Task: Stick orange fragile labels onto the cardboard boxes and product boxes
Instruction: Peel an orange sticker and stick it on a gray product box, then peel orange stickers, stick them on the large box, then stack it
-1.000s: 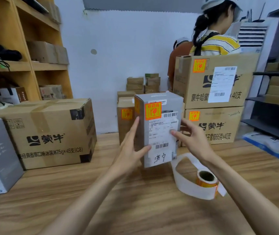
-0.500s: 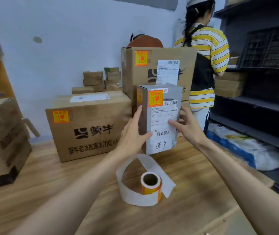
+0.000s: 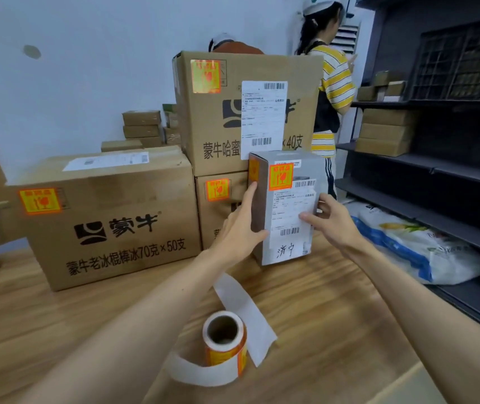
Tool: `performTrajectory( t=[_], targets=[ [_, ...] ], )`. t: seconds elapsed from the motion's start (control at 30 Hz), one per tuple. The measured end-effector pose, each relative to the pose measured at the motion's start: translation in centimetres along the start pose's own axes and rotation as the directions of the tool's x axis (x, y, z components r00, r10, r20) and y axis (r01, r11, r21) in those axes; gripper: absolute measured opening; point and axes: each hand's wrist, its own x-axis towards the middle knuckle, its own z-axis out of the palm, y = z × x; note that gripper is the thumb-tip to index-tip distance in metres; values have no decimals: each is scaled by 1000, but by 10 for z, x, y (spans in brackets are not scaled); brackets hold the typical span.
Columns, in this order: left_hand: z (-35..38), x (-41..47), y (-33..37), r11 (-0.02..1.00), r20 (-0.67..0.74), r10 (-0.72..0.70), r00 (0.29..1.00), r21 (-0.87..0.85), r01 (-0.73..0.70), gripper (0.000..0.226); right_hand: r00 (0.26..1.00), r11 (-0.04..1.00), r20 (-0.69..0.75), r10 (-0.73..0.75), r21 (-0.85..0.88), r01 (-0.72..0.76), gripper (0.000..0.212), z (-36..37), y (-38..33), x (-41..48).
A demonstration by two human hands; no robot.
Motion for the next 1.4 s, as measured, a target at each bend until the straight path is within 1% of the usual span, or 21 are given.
performTrajectory(
  t=[0.13, 0.3, 0.43, 0.5, 0.53, 0.6, 0.63, 0.7, 0.77, 0.83, 0.9, 0.97, 1.1, 1.17, 1.27, 1.4],
  targets=[
    [13, 0, -1, 1000, -9, -9, 1000, 5, 9, 105, 999, 999, 29, 27, -20, -26, 42, -5, 11, 4],
    [17, 2, -3, 1000, -13, -8, 1000, 12, 8, 104, 997, 991, 64, 42, -127, -34, 53, -1, 16, 2],
    [10, -3, -4, 998, 20, -11, 1000, 63, 9, 102, 994, 981, 66, 86, -177, -73, 52, -2, 7, 0],
    [-3, -9, -3, 988, 16, 9, 1000, 151, -11, 89, 993, 957, 18, 115, -269, -106, 57, -3, -1, -2],
    [-13, -14, -3, 978, 7, 26, 1000, 208, -27, 79, 993, 932, -25, 113, -343, -115, 56, -3, -4, -5],
    [-36, -28, -3, 955, -18, 43, 999, 295, -35, 58, 991, 853, -118, 58, -510, -111, 40, -1, -15, -15],
    [-49, -37, -4, 946, -30, 36, 999, 323, -24, 49, 988, 817, -151, 18, -568, -102, 33, 3, -22, -23],
    [-76, -58, -7, 929, -50, 2, 999, 369, 16, 40, 984, 786, -170, -57, -615, -60, 26, 14, -38, -38],
    [-105, -80, -12, 897, -75, -33, 997, 438, 63, 36, 989, 767, -109, -103, -642, 9, 26, 31, -57, -54],
    [-133, -104, -19, 843, -105, -48, 993, 529, 97, 35, 991, 734, 11, -132, -672, 105, 28, 55, -75, -68],
    [-160, -131, -24, 776, -129, -45, 991, 620, 117, 35, 980, 719, 122, -158, -666, 199, 29, 82, -93, -82],
    [-189, -159, -28, 722, -152, -56, 987, 677, 145, 34, 955, 695, 211, -208, -655, 296, 31, 114, -113, -95],
    [-249, -223, -37, 654, -224, -71, 972, 725, 215, 34, 897, 640, 352, -266, -632, 438, 33, 183, -154, -123],
    [-282, -256, -46, 631, -279, -68, 958, 732, 258, 32, 867, 643, 401, -296, -587, 491, 33, 222, -173, -137],
    [-334, -303, -61, 558, -365, -92, 926, 752, 352, 32, 819, 638, 467, -333, -528, 561, 35, 278, -204, -156],
    [-392, -348, -86, 543, -473, -144, 869, 696, 469, 38, 754, 616, 535, -381, -462, 638, 39, 343, -247, -176]
  ],
)
